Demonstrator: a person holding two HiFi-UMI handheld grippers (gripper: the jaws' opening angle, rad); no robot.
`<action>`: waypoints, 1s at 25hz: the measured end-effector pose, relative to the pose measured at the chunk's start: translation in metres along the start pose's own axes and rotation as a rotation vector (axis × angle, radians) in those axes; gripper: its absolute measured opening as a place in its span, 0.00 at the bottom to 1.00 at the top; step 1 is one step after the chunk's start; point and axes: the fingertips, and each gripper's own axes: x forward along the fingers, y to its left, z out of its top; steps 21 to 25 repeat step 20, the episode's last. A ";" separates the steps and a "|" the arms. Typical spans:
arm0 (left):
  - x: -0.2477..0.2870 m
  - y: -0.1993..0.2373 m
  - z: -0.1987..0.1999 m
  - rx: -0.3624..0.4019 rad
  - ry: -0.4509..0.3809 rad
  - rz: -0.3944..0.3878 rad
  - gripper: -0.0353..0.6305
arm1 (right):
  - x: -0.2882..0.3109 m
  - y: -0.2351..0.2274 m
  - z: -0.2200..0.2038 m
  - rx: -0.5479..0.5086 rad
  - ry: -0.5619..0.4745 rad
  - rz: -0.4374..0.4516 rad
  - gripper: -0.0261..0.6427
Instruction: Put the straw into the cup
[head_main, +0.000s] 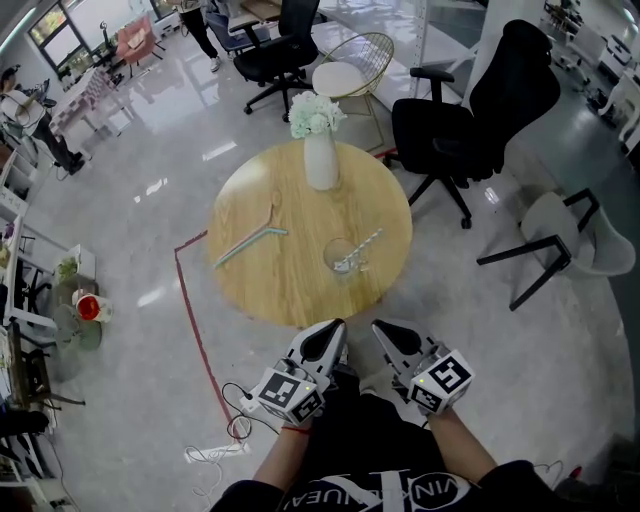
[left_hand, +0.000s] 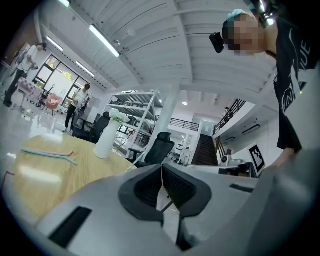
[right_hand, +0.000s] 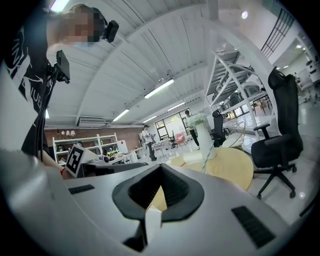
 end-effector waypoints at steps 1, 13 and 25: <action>-0.002 -0.001 0.002 0.003 -0.005 0.000 0.07 | -0.001 0.002 0.001 -0.003 -0.003 0.002 0.04; -0.026 -0.025 0.009 0.040 -0.034 -0.006 0.07 | -0.019 0.028 0.000 -0.011 -0.018 0.012 0.04; -0.047 -0.054 0.018 0.028 -0.067 -0.026 0.07 | -0.048 0.051 0.013 -0.012 -0.032 0.000 0.04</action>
